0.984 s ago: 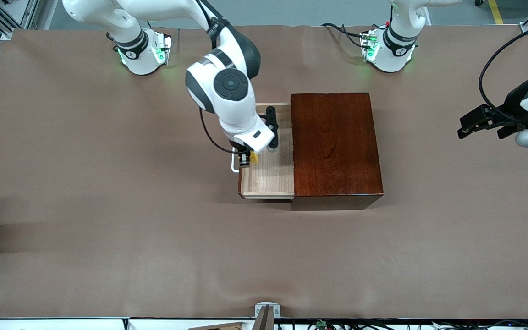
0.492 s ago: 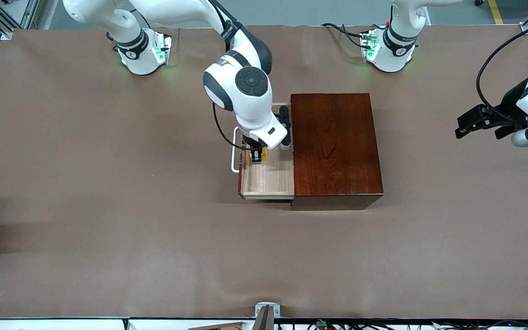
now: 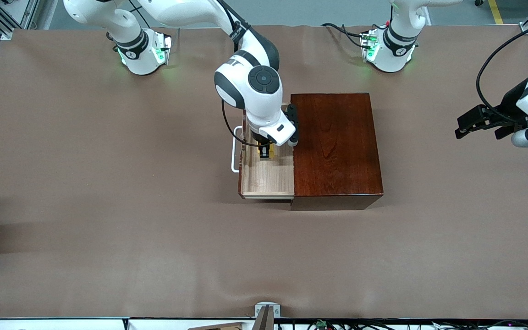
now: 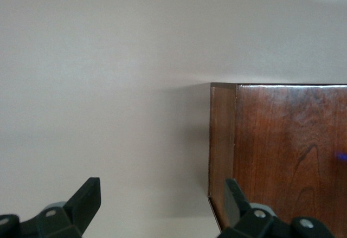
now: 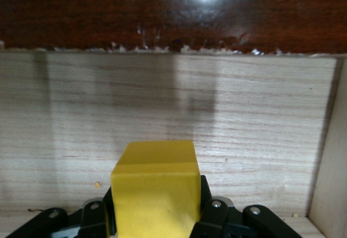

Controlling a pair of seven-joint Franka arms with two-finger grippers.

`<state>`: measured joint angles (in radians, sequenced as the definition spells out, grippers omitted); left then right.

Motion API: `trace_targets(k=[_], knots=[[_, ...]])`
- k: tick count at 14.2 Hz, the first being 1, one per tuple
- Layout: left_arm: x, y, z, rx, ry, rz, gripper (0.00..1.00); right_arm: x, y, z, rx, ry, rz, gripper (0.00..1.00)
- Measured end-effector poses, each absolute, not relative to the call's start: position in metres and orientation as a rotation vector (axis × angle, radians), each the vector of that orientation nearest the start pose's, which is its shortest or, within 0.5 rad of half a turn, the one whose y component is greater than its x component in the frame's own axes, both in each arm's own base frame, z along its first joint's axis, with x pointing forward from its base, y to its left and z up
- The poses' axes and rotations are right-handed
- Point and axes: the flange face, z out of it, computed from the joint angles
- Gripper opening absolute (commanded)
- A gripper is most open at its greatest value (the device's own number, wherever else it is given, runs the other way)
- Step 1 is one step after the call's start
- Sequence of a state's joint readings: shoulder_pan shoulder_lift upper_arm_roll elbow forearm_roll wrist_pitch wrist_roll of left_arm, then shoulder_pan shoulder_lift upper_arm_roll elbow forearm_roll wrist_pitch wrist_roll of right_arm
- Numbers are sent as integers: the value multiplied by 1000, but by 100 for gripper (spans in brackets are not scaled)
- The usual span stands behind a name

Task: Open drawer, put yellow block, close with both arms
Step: 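Lower the yellow cube into the open drawer with the right gripper, then open the right gripper and withdraw it while the left gripper returns over the drawer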

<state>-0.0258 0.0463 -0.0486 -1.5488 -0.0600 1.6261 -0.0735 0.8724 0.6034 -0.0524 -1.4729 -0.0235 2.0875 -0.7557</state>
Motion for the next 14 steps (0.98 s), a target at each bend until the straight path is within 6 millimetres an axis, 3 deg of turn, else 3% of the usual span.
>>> trace_targets(k=[3, 4, 5, 6, 10, 14], knots=[[573, -47, 613, -3206, -6, -40, 100, 477, 532, 319, 2145, 2226, 12, 0], [573, -47, 613, -3206, -7, -40, 100, 475, 535, 318, 2141, 2229, 9, 16], [573, -47, 613, -3206, -8, -41, 100, 474, 536, 316, 2139, 2230, 8, 50], [573, -47, 613, -3206, -8, -41, 100, 473, 537, 315, 2138, 2231, 7, 99], [573, -47, 613, -3206, -8, -41, 100, 477, 537, 319, 2140, 2225, 20, 100], [573, -48, 613, -3206, -4, -41, 100, 482, 539, 335, 2144, 2216, 30, 100]])
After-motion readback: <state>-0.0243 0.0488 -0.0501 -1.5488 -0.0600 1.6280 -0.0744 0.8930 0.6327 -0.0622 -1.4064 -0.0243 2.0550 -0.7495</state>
